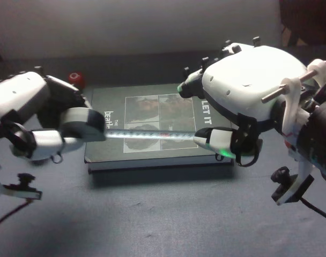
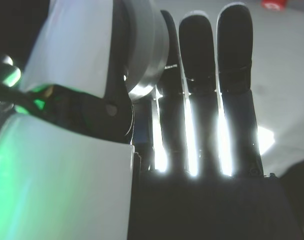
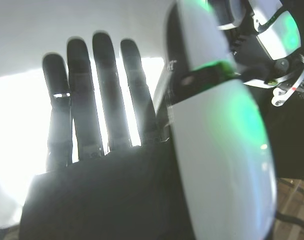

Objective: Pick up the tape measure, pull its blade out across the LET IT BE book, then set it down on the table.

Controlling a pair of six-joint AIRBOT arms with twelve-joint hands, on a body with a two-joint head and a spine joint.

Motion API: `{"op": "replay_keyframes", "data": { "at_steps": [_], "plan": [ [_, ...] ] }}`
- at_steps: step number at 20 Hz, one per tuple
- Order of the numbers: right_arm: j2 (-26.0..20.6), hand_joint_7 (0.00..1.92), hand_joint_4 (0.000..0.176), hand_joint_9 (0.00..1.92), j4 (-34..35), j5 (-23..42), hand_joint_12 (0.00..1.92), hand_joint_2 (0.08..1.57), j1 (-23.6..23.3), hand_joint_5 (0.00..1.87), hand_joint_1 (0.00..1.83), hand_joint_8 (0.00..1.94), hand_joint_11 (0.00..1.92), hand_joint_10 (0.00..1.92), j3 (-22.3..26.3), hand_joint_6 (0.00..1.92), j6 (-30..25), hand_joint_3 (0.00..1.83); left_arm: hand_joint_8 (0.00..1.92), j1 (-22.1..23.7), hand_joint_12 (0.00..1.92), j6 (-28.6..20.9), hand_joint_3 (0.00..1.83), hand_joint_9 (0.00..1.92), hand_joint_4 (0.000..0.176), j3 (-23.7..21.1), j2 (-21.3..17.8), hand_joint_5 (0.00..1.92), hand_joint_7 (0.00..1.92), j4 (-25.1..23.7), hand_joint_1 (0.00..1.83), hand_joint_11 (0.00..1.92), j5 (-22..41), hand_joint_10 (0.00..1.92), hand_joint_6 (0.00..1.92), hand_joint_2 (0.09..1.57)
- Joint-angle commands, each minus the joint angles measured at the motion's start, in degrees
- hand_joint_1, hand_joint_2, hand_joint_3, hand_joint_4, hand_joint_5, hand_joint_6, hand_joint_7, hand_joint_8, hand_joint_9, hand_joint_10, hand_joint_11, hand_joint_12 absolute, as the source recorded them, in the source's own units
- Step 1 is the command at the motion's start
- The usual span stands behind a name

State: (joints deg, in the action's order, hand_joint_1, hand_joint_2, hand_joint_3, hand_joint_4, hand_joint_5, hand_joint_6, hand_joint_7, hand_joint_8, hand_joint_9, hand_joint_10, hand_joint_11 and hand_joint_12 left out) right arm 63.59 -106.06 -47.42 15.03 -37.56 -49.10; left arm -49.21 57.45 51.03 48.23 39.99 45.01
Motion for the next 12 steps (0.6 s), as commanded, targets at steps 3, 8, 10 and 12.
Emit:
{"op": "replay_keyframes", "data": {
  "at_steps": [3,8,10,12],
  "plan": [
    [1.4,0.80,0.000,0.75,-5.6,-2.9,1.19,1.13,-0.3,0.67,0.96,0.03,0.30,0.06,-2.0,0.03,-0.5,0.00,0.88,1.3,1.09,-1.6,0.00,0.90,0.000,2.2,-0.8,1.07,1.09,-4.5,1.38,0.83,3.1,1.23,0.62,1.08],
    [2.9,0.82,0.000,0.77,-3.6,-1.3,1.20,1.13,-1.4,0.68,0.97,0.02,0.31,0.06,-5.0,0.03,-1.4,0.00,0.86,4.0,1.09,-1.7,0.00,0.91,0.000,3.8,-0.7,1.10,1.11,-0.9,1.39,0.84,4.6,1.23,0.56,1.08],
    [3.2,0.82,0.000,0.77,-3.5,-1.3,1.20,1.14,-1.4,0.68,0.98,0.02,0.30,0.06,-5.7,0.03,-2.2,0.00,0.87,5.1,1.09,-1.6,0.00,0.91,0.000,3.9,-0.7,1.06,1.11,-0.6,1.39,0.84,4.1,1.23,0.61,1.08],
    [3.7,0.84,0.000,0.78,-3.6,-1.3,1.20,1.14,-1.6,0.71,0.98,0.03,0.31,0.06,-6.6,0.03,-3.3,0.00,0.90,6.9,1.08,-0.8,0.00,0.92,0.000,3.8,-0.9,1.09,1.08,-0.2,1.39,0.83,2.8,1.22,0.59,1.08]
  ]
}}
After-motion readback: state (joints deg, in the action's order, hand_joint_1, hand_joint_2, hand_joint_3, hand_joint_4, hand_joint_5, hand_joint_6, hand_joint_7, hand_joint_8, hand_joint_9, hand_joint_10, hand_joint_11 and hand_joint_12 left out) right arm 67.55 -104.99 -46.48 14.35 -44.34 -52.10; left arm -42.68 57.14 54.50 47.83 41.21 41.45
